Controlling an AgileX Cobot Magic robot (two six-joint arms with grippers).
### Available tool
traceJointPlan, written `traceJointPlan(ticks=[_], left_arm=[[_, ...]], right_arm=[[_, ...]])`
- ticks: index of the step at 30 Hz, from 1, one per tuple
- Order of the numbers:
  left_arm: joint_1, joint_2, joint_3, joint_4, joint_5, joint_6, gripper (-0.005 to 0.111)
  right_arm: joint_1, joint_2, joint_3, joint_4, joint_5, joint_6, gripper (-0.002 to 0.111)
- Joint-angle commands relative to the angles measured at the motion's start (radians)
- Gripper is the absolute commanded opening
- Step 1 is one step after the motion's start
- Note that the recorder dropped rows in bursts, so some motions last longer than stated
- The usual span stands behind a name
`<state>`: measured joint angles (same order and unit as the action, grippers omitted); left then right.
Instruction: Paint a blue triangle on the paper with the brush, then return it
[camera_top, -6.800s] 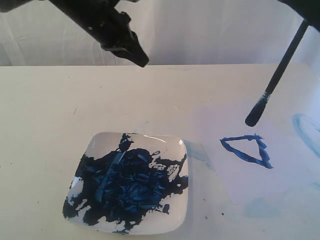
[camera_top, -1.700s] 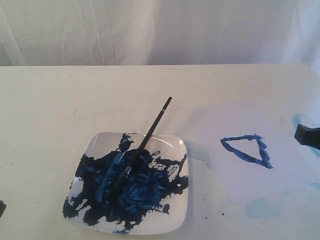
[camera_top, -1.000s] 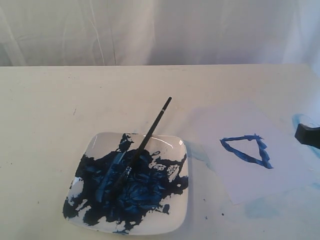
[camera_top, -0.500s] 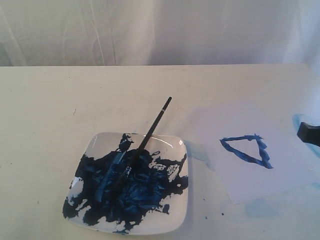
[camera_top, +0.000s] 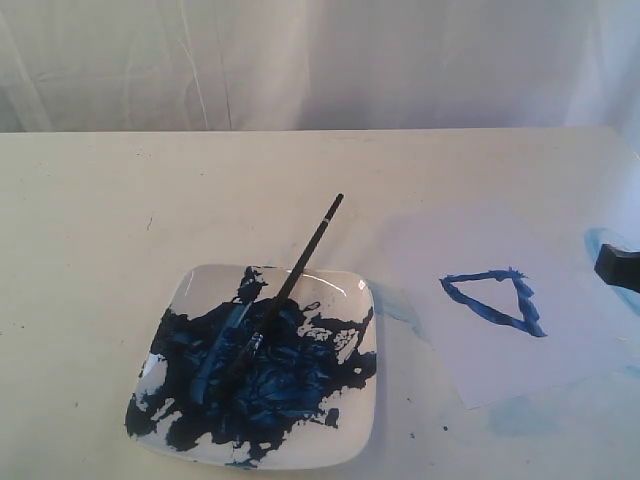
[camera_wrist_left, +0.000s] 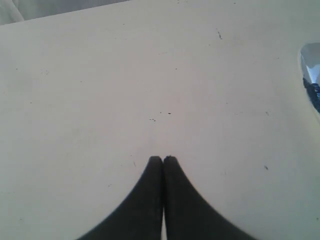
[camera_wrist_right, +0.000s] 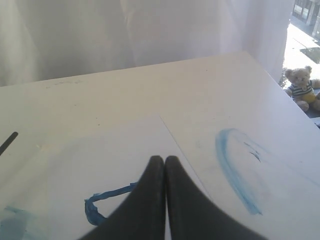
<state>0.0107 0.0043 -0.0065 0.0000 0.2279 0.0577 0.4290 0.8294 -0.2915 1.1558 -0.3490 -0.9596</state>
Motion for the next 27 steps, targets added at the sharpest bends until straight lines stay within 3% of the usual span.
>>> traceJointPlan(ticks=[1, 20, 23, 27], left_arm=[[0.002, -0.004, 0.006, -0.052, -0.001, -0.026, 0.0], [0.002, -0.004, 0.006, -0.051, -0.001, -0.035, 0.0], [0.002, -0.004, 0.006, -0.051, -0.001, -0.035, 0.0], [0.002, -0.004, 0.006, -0.051, -0.001, -0.035, 0.0]], right_arm=[[-0.007, -0.003, 0.003, -0.001, -0.005, -0.006, 0.0], [-0.002, -0.006, 0.003, 0.003, -0.011, -0.022, 0.0], [0.0, -0.072, 0.003, -0.005, -0.032, -0.178, 0.0], [0.0, -0.23, 0.003, -0.003, -0.033, -0.198, 0.0]])
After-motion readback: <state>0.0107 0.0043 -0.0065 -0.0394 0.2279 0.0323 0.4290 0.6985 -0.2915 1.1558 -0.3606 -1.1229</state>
